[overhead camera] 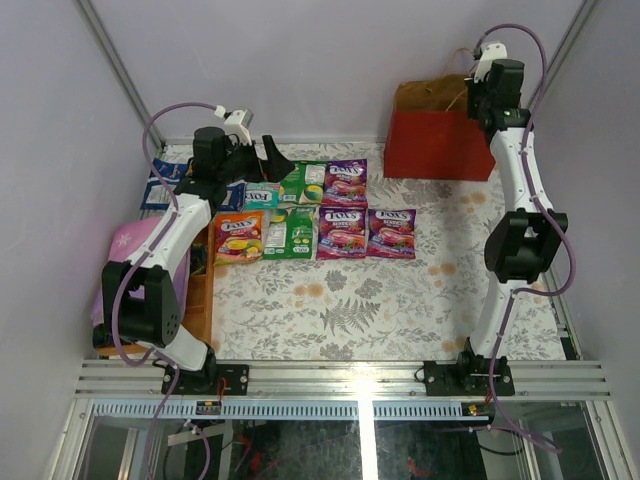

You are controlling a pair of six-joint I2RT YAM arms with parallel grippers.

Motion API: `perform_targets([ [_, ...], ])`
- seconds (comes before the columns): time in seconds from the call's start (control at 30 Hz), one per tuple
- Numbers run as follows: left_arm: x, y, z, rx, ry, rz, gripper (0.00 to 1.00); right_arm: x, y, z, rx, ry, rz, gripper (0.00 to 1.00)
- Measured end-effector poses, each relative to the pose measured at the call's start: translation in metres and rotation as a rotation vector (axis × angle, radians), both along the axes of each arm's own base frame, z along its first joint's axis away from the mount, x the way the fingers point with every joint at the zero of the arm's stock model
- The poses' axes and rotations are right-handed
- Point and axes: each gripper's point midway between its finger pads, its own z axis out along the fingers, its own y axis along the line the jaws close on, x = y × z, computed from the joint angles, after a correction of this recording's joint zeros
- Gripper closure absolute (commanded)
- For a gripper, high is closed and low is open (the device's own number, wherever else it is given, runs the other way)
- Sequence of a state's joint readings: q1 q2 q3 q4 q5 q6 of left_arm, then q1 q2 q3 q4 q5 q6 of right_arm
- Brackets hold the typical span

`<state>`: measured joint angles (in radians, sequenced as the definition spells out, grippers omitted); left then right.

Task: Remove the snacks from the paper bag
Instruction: Adjust the paper bag at the center of the board.

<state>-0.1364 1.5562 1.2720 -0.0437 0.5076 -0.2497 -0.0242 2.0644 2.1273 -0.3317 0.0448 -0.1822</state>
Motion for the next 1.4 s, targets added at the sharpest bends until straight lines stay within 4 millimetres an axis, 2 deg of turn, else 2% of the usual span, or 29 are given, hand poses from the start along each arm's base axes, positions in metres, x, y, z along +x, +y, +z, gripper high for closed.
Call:
perform_targets([
  [0.13, 0.002, 0.000, -0.005, 0.001, 0.012, 0.000, 0.00, -0.004, -0.005, -0.001, 0.023, 0.001, -0.018, 1.00],
  [0.3, 0.002, 0.000, -0.006, 0.001, 0.012, 0.002, 0.00, -0.023, 0.005, -0.002, 0.082, 0.009, -0.013, 1.00],
  [0.5, 0.004, 0.002, -0.005, 0.002, 0.009, 0.021, 0.00, -0.043, 0.015, 0.011, 0.152, -0.012, 0.000, 1.00],
  [0.6, 0.004, 0.002, -0.004, 0.002, 0.007, 0.023, 0.00, -0.048, 0.017, 0.014, 0.169, -0.020, 0.001, 1.00],
  [0.83, 0.003, 0.004, -0.003, 0.001, 0.006, 0.031, 0.00, -0.061, 0.018, 0.008, 0.178, -0.001, -0.004, 1.00],
  [1.13, 0.002, 0.007, 0.001, -0.005, -0.002, 0.059, 0.00, -0.072, 0.021, 0.031, 0.191, -0.044, 0.007, 1.00],
  [1.4, 0.000, 0.024, -0.001, -0.025, -0.003, 0.127, 0.00, -0.077, 0.023, 0.031, 0.198, -0.041, 0.019, 1.00],
])
